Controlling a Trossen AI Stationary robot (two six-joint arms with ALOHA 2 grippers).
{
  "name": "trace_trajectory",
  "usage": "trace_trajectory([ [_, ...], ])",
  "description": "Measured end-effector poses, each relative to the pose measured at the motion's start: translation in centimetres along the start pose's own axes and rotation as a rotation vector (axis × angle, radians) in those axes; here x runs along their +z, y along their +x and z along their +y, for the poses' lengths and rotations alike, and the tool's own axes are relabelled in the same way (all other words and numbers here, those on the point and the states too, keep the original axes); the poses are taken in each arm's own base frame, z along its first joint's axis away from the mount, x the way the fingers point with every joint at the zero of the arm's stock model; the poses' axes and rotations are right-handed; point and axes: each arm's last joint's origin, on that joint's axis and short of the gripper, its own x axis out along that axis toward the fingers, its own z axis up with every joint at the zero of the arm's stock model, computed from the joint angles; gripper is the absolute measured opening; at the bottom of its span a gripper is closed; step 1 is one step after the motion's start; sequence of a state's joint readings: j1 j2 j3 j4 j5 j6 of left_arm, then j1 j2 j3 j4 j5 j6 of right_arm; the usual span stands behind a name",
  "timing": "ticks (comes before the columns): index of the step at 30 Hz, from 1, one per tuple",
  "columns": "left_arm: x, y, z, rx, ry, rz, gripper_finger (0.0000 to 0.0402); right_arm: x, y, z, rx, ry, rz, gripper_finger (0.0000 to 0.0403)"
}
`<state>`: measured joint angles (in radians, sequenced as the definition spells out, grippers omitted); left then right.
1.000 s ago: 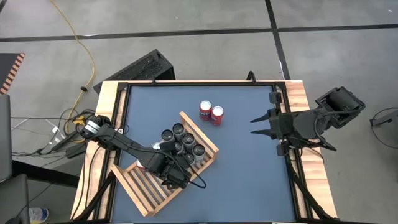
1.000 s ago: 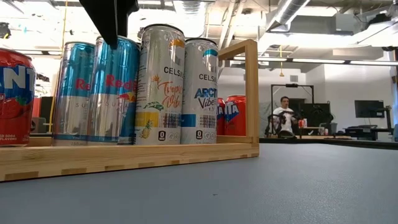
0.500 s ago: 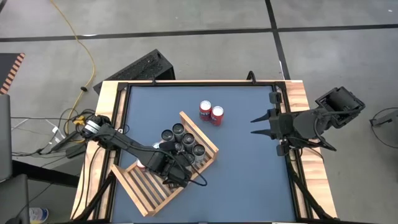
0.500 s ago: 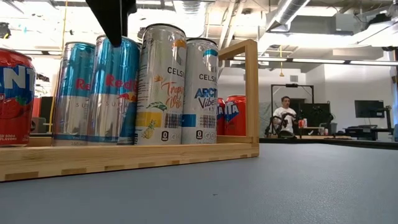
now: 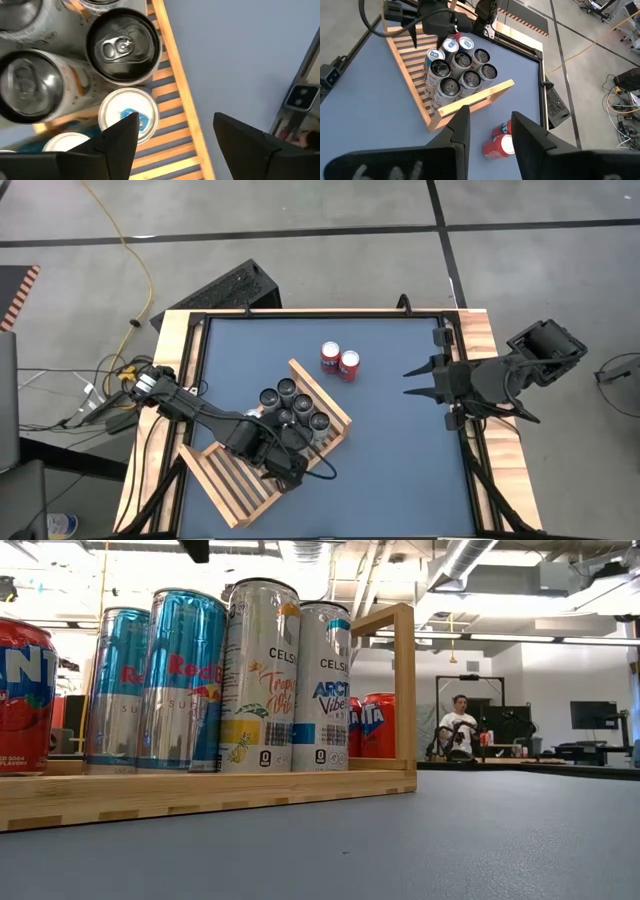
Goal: Place canned beverage on shelf
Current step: Adjust the blue soda can on the shelf
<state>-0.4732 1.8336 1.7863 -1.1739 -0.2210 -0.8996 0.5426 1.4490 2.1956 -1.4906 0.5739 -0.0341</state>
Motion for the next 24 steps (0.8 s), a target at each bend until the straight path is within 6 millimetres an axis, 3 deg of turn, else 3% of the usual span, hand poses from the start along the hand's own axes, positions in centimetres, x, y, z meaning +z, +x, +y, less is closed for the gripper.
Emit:
trace_trajectory([
  [7,-0.09,-0.01,-0.39,-0.049,-0.07,0.025,0.0253,-0.01,0.0,0.0,0.001,-0.001,0.001,0.0118],
  [12,-0.14,-0.02,-0.46,-0.069,-0.068,0.047,0.0304,-0.18,0.0,0.01,0.001,-0.027,0.016,0.0118],
  [18,-0.34,-0.05,-0.11,0.011,0.08,0.007,0.0362,-0.16,0.0,0.01,0.001,-0.024,0.015,0.0118],
  [24,-0.73,-0.07,0.39,0.078,0.226,0.028,0.0366,-0.16,0.01,-0.02,0.0,-0.001,0.015,0.0118],
])
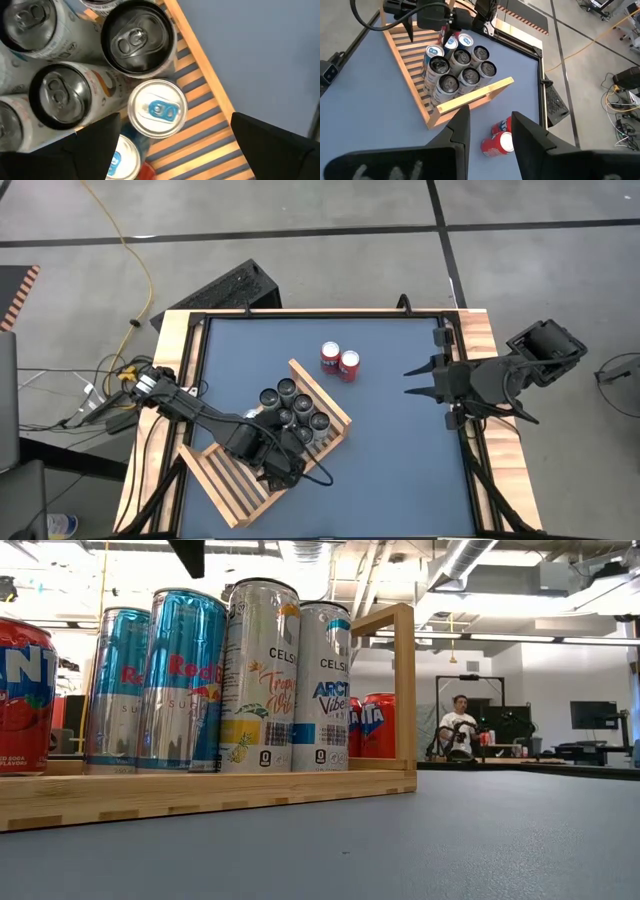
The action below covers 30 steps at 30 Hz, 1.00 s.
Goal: Place canned beverage on shelf
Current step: Adjust the blue soda can on the shelf
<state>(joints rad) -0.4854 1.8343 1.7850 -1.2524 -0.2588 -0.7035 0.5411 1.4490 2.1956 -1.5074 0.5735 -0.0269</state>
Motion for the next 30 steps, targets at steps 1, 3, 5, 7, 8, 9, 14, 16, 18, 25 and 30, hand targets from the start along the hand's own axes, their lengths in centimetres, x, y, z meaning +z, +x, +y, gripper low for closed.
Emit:
trace_trajectory([
  [1,-0.1,0.1,0.0,0.004,0.015,0.003,0.0366,0.0,0.0,0.0,0.0,0.0,0.0,0.0118],
  [3,-0.2,0.5,0.1,0.012,0.028,0.008,0.0366,0.0,0.0,0.0,0.0,0.0,0.0,0.0118],
  [5,-0.5,1.1,0.1,0.026,0.046,0.017,0.0366,0.0,0.0,0.0,0.0,0.001,0.0,0.0118],
  [7,-0.7,1.7,0.1,0.043,0.046,0.013,0.0366,0.0,0.0,0.0,0.0,0.001,0.0,0.0118],
  [8,-0.9,2.0,0.0,0.045,0.036,0.015,0.0365,0.0,0.0,0.0,0.0,0.001,0.0,0.0118],
  [9,-1.0,2.2,0.0,0.046,0.024,0.017,0.0365,0.0,0.0,0.0,0.0,0.001,0.0,0.0118],
  [14,-1.0,2.6,-0.1,0.05,0.004,0.003,0.0365,0.0,0.1,-0.2,-0.01,0.008,0.005,0.0118],
  [16,-1.0,2.6,-0.1,0.05,0.014,0.001,0.0365,0.0,0.2,-0.4,-0.016,0.013,0.008,0.0118],
  [18,-0.9,2.6,-0.1,0.052,0.015,-0.004,0.0365,0.0,0.3,-0.5,-0.022,0.018,0.011,0.0118],
  [25,-0.8,2.6,-0.1,0.055,0.035,-0.022,0.0365,-0.1,0.5,-0.9,-0.039,0.032,0.021,0.0118],
  [30,-0.7,3.0,0.0,0.034,0.062,-0.019,0.0365,-0.1,0.5,-0.9,-0.04,0.027,0.021,0.0118],
])
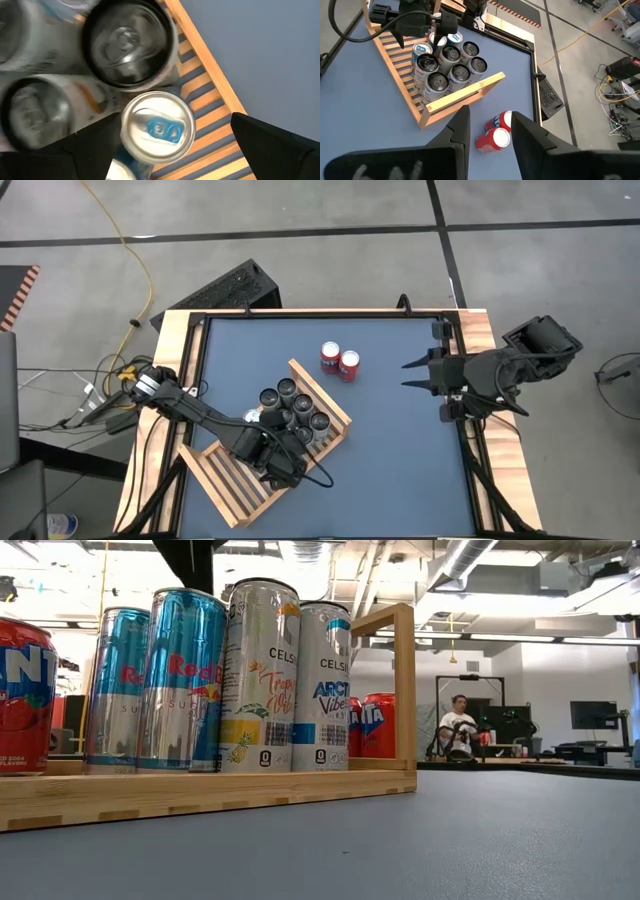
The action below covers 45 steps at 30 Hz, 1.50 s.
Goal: Place canned beverage on shelf
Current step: Adjust the blue soda can on the shelf
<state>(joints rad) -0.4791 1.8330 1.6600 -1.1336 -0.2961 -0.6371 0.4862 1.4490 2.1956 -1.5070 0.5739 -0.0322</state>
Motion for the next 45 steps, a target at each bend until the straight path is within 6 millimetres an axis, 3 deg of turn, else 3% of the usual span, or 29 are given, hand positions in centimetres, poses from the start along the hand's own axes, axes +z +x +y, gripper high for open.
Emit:
trace_trajectory([
  [3,0.1,0.8,0.2,-0.019,0.008,0.008,0.0365,0.0,0.0,0.0,0.0,-0.002,0.0,0.0118],
  [17,0.3,0.9,0.7,-0.026,-0.026,0.023,0.0365,0.0,0.0,0.0,0.0,-0.009,0.002,0.0118],
  [32,0.4,-0.3,0.4,0.033,0.011,-0.017,0.0365,0.0,0.1,-0.1,-0.003,-0.027,0.005,0.0118],
  [45,-1.0,2.7,0.2,-0.052,0.05,0.078,0.0364,0.0,0.1,-0.1,-0.004,-0.03,0.005,0.0118],
])
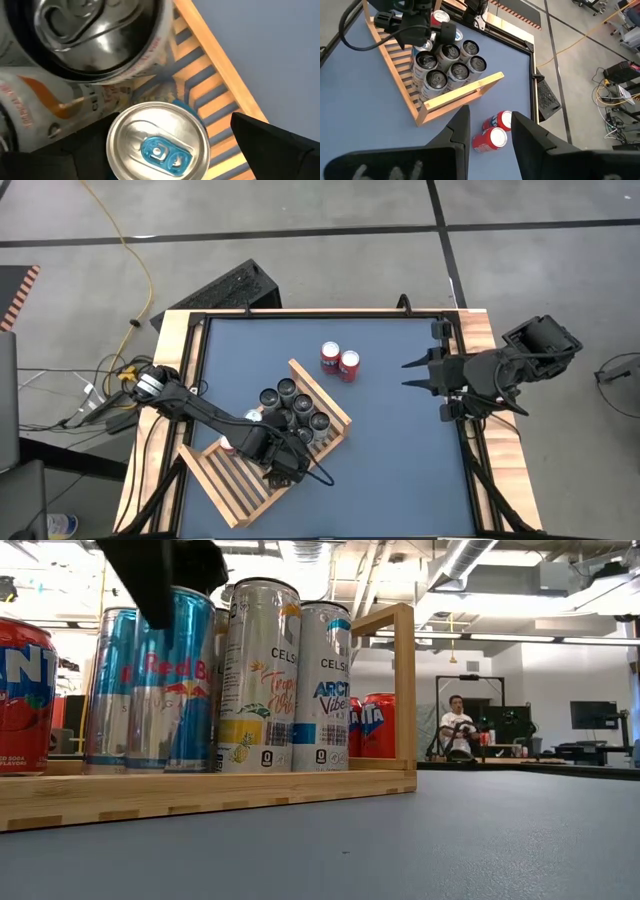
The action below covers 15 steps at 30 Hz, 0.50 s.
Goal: Place canned beverage on shelf
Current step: Adjust the blue soda can on the shelf
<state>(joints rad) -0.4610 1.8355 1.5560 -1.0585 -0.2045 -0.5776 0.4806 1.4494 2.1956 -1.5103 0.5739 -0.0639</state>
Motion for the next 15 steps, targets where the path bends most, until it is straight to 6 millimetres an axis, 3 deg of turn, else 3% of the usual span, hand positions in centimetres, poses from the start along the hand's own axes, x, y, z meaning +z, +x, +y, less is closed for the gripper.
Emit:
trace_trajectory([
  [15,-0.1,0.0,-0.07,-0.033,0.013,0.024,0.0272,0.0,0.0,0.0,0.0,0.0,0.0,0.0118],
])
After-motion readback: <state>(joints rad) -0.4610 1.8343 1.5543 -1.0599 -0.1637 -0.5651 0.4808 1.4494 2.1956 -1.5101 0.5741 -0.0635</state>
